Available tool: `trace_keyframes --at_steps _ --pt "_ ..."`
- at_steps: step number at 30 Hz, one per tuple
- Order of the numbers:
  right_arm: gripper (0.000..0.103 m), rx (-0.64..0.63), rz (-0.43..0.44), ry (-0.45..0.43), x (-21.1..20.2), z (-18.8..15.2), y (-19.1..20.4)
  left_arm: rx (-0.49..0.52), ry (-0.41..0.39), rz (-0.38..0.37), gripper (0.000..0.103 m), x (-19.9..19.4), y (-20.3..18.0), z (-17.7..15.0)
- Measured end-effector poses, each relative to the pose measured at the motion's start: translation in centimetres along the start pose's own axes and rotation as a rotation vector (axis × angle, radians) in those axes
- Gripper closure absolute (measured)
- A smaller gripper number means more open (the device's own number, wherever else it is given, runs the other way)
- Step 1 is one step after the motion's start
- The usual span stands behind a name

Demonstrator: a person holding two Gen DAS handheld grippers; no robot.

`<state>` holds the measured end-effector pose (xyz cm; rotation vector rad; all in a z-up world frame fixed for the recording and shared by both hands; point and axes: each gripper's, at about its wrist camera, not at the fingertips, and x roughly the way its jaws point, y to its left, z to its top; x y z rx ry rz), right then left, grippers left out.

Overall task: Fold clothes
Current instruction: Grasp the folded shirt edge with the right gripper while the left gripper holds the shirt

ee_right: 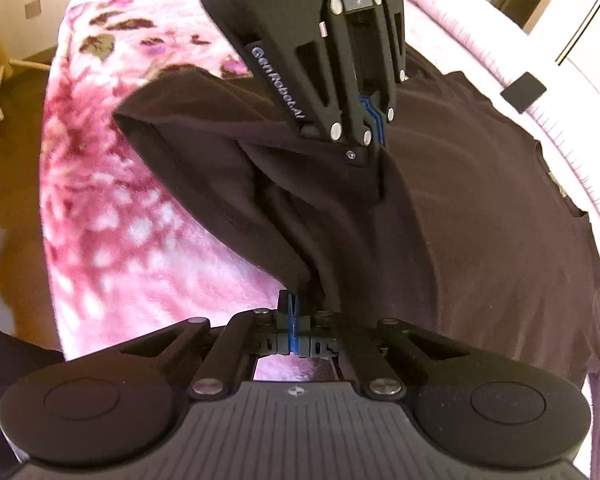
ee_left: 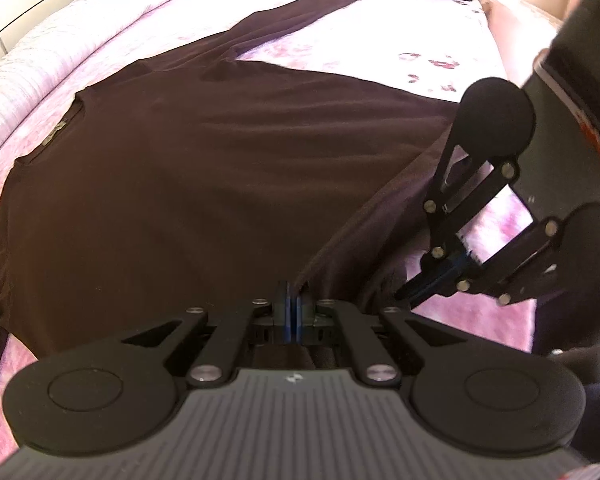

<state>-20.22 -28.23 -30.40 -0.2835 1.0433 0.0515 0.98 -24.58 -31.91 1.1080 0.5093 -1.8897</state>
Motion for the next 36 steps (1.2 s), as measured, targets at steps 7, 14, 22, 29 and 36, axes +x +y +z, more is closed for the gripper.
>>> trace_keyframes --at_steps 7,14,22,29,36 --pt "0.103 -0.02 0.145 0.01 -3.3 -1.0 4.0 0.015 0.027 -0.057 0.102 -0.8 -3.4 -1.9" --pt "0.073 -0.016 0.051 0.003 -2.7 -1.5 5.7 -0.127 0.006 0.004 0.102 -0.7 -1.5 -2.1" --pt "0.07 -0.127 -0.136 -0.043 0.5 -0.5 3.8 -0.12 -0.017 0.044 0.102 -0.7 0.6 -0.6" --pt "0.101 -0.089 -0.007 -0.051 -1.9 -0.1 2.5 -0.058 -0.015 0.008 0.102 -1.7 -1.3 -1.2" --pt "0.097 -0.056 0.108 -0.016 -2.3 -1.1 4.7 0.037 0.027 -0.047 0.101 -1.1 -5.5 -3.7"
